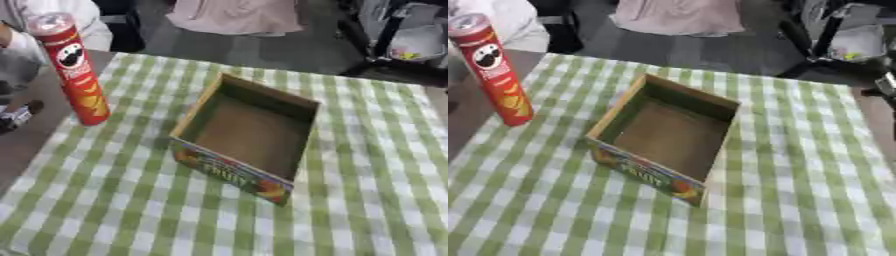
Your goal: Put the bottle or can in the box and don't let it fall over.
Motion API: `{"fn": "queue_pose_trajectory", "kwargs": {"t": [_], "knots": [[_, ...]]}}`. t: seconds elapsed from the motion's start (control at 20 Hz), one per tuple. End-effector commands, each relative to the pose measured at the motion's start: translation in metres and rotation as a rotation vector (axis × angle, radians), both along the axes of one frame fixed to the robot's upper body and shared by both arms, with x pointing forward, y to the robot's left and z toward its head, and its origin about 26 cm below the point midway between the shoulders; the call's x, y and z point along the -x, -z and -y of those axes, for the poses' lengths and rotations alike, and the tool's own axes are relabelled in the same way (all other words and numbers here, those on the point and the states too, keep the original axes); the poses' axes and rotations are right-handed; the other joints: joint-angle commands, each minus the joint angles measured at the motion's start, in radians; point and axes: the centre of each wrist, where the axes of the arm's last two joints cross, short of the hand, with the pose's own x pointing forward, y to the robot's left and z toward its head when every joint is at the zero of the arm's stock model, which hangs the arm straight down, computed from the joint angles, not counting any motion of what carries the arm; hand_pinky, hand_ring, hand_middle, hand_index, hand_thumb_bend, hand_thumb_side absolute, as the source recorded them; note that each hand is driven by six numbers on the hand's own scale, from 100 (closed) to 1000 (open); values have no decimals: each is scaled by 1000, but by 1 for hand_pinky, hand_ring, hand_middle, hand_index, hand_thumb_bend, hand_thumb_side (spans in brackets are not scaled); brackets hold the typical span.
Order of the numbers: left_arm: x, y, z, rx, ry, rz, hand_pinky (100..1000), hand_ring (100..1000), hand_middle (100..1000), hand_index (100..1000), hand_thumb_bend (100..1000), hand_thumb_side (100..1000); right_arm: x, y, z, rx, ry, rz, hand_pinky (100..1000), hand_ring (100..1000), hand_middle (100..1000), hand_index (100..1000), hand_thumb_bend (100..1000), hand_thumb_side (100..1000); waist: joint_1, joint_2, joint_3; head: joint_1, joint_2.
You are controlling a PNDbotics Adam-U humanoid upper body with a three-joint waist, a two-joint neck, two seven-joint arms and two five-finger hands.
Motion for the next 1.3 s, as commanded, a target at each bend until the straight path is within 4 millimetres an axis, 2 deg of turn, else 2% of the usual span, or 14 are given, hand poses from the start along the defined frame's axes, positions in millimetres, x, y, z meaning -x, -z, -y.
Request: {"fn": "queue_pose_trajectory", "kwargs": {"t": [0.05, 0.95, 1.3], "knots": [[-3, -16, -3, -27, 3, 21, 1000, 855, 801, 884, 656, 359, -1, -16, 2, 15, -4, 37, 542, 903, 1000, 807, 1000, 541, 3, -12, -1, 3, -15], [-14, -34, 5, 1, 116, 85, 1000, 869, 804, 886, 677, 400, -4, -19, -3, 8, -18, 42, 539, 902, 1000, 805, 1000, 541, -3, 15, -9, 7, -34], [-22, -41, 16, 17, 143, 124, 1000, 868, 804, 886, 681, 410, -5, -20, -6, 3, -24, 42, 538, 900, 1000, 802, 1000, 541, -9, 24, -12, 12, -45]]}}
